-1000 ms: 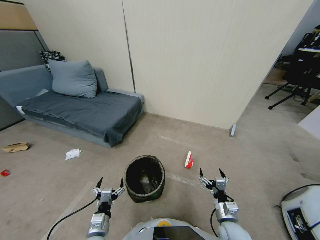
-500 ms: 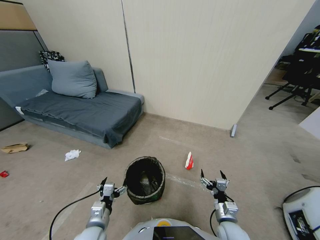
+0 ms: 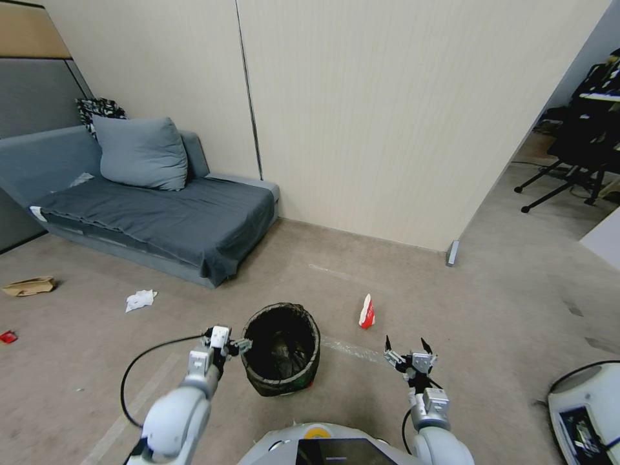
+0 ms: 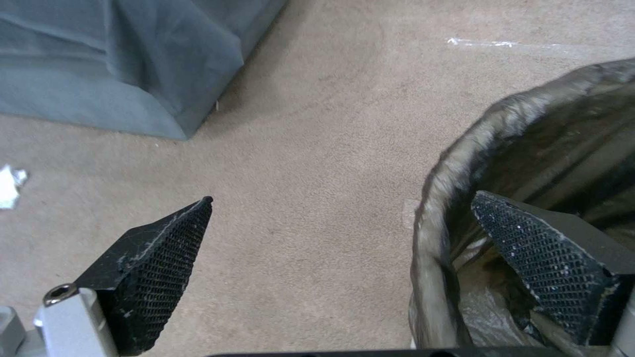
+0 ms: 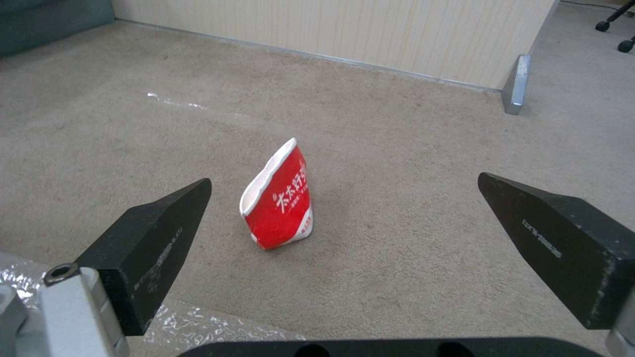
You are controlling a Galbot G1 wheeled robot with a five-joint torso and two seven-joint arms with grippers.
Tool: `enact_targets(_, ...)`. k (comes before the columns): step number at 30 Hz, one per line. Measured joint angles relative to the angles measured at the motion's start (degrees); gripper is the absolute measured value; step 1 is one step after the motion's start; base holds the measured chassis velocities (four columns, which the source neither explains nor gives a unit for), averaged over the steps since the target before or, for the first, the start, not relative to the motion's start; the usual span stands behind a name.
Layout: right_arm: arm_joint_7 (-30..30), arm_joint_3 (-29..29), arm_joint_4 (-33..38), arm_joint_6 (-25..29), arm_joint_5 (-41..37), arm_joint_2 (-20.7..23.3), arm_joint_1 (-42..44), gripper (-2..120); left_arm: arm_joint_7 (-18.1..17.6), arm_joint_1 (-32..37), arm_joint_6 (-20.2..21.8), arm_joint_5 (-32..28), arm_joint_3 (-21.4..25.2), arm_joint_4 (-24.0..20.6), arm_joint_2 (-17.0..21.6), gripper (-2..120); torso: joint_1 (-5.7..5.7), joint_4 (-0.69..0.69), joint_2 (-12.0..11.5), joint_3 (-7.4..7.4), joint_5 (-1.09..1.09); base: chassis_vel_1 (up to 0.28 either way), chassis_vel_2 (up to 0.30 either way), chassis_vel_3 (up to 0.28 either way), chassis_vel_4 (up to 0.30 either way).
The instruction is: Pick up the trash bin, then pick up the garbage from the floor and place it into the trash bin.
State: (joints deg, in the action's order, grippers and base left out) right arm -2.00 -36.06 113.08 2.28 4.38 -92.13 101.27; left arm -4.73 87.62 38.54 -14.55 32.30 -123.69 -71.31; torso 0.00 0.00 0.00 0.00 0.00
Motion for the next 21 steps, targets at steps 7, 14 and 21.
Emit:
enact_targets(7,-0.7,0.0,0.7,-1.6,1.2,0.0,0.4,100,-0.7,-3.5,2.8,-1.5,-1.3,1.5,1.2,100,0.00,0.00,0.0,0.00,0.00,0.000,0.000,0.000,0.000)
enact_targets(14,-0.8,0.3,1.3,-2.7,3.0,0.0,-0.1,100,-2.2,-6.1,4.0,-2.9,-2.4,4.0,1.8,100,-0.01,-0.01,0.0,0.00,0.00,0.000,0.000,0.000,0.000)
enact_targets(21,-0.8,0.9,1.2,-3.0,4.4,0.0,-0.7,100,-2.7,-8.2,4.0,-4.2,-4.0,6.2,1.8,100,-0.01,0.00,0.0,0.00,0.00,0.000,0.000,0.000,0.000)
